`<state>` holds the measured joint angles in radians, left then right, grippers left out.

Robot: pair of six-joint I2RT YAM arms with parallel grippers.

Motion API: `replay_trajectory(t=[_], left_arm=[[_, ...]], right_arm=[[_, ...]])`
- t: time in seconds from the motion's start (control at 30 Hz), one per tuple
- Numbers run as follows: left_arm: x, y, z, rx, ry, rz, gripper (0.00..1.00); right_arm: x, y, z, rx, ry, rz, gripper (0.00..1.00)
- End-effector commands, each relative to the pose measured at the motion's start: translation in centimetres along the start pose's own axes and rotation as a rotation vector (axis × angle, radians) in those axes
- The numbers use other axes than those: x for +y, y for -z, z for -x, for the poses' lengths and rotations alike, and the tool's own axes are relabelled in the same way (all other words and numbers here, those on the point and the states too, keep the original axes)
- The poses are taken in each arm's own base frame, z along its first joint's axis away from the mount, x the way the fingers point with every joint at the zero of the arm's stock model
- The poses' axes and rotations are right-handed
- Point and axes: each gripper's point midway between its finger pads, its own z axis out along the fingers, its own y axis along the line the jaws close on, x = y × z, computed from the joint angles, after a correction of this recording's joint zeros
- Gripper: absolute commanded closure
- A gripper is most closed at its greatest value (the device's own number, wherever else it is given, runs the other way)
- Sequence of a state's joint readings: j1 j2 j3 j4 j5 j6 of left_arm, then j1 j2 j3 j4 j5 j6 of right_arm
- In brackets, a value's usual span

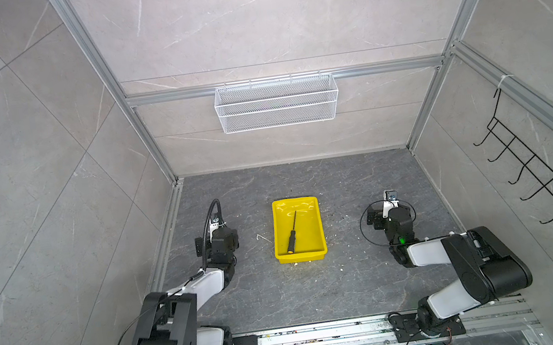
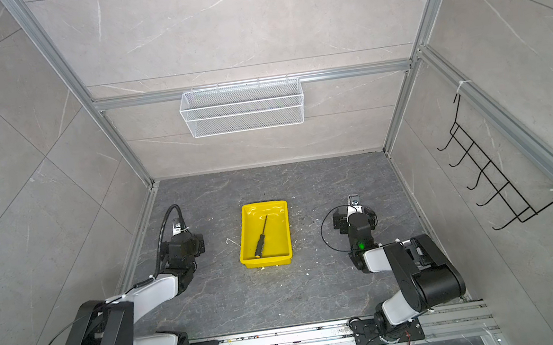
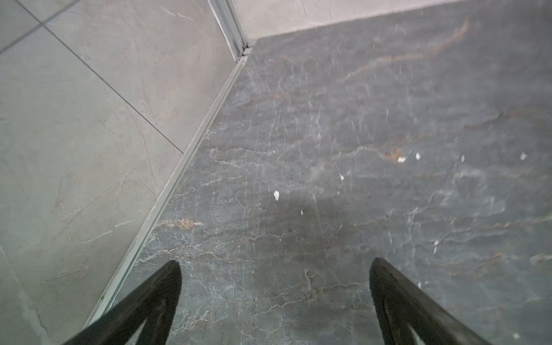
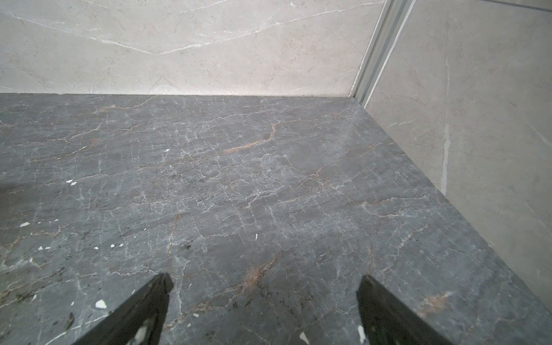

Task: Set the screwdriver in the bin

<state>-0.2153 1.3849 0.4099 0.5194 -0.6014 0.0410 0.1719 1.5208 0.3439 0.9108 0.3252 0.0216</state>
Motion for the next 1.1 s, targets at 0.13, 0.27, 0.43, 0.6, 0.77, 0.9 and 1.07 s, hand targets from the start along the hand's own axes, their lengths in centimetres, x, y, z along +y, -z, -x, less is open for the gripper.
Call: replay_trajectory(t=[0.13,0.27,0.43,0.6,0.77,0.9,1.07], left_arm=[[1.5,0.3,2.3,-0.230,0.142,0.012,0.00],[1.6,-0.9,2.0,-0.184,0.180,-0.060,0.00],[1.2,-1.7,1.7,-0.155,0.192,-0.122,0.00],[1.0,-2.3,0.9,-0.147,0.199,-0.134,0.00],[1.1,-2.3,1.2,-0.167,0.201,-0.126,0.00],[1.1,-2.4,1.0,-0.155,0.200,-0.133,0.00],[1.1,-2.4,1.0,-0.151,0.203,-0.135,0.00]], right_arm=[[0.2,0.1,0.2,-0.011,0.004,0.010,0.01],[0.2,0.1,0.1,-0.010,0.005,0.009,0.01],[0.2,0.0,0.2,-0.012,0.004,0.008,0.01],[0.2,0.0,0.1,-0.010,0.005,0.008,0.01],[0.3,0.0,0.1,-0.008,0.011,0.012,0.01],[1.5,-0.2,0.0,0.010,0.028,0.102,0.01],[1.4,-0.1,0.0,0.002,0.023,0.101,0.01]])
